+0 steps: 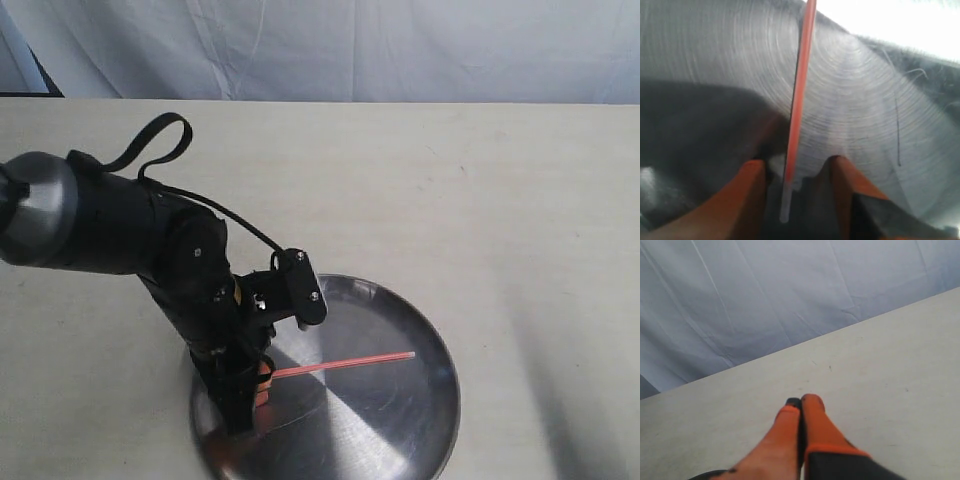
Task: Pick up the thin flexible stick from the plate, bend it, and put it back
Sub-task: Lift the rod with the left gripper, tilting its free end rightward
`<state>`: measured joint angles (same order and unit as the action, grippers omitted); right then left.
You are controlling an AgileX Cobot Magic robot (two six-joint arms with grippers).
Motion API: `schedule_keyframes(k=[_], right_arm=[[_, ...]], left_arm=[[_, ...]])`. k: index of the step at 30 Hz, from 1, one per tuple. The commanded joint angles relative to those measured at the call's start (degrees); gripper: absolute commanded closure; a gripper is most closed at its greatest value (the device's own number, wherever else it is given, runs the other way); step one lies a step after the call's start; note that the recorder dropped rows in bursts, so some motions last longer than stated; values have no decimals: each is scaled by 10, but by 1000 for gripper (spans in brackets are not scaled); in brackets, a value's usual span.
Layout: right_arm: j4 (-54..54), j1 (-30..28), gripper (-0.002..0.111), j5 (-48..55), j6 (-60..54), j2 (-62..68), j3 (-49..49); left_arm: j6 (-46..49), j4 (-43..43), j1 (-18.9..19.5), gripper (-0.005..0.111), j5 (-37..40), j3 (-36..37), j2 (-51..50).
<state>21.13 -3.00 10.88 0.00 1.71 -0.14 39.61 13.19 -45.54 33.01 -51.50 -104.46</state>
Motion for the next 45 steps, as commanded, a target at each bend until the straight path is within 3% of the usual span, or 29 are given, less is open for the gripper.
schedule_keyframes(k=[1, 3, 5, 8, 13, 19, 23, 29, 34, 37, 42, 45], right_arm=[[4, -3, 108, -7, 0, -3, 1], [4, -3, 108, -7, 0, -3, 1], [4, -3, 108, -7, 0, -3, 1], [4, -3, 108, -7, 0, -3, 1], [7, -3, 108, -7, 0, -3, 1], [251, -3, 108, -8, 0, -3, 1], [335, -3, 108, 6, 0, -3, 1], [360, -3, 108, 19, 0, -3, 1], [371, -3, 107, 126, 0, -1, 1], [417, -3, 93, 124, -20, -1, 1], [509, -3, 38, 134, -56, -1, 1], [526, -3, 35, 137, -60, -1, 1]], left_arm=[[1, 0, -3, 65, -8, 1, -17], [1, 0, -3, 66, -6, 1, -21], [0, 0, -3, 76, -6, 1, -23], [-1, 0, -3, 107, 1, 1, -23], [-2, 2, -3, 107, 4, 1, -20], [-2, 17, -3, 107, 4, 1, 29], [-2, 20, -3, 107, 8, 1, 59], [-2, 32, -3, 107, 15, 1, 78], [0, 54, -3, 107, 12, 1, 108], [0, 59, -3, 107, 17, 1, 128], [0, 75, -3, 107, 19, 1, 163], [1, 97, -3, 107, 19, 1, 182]])
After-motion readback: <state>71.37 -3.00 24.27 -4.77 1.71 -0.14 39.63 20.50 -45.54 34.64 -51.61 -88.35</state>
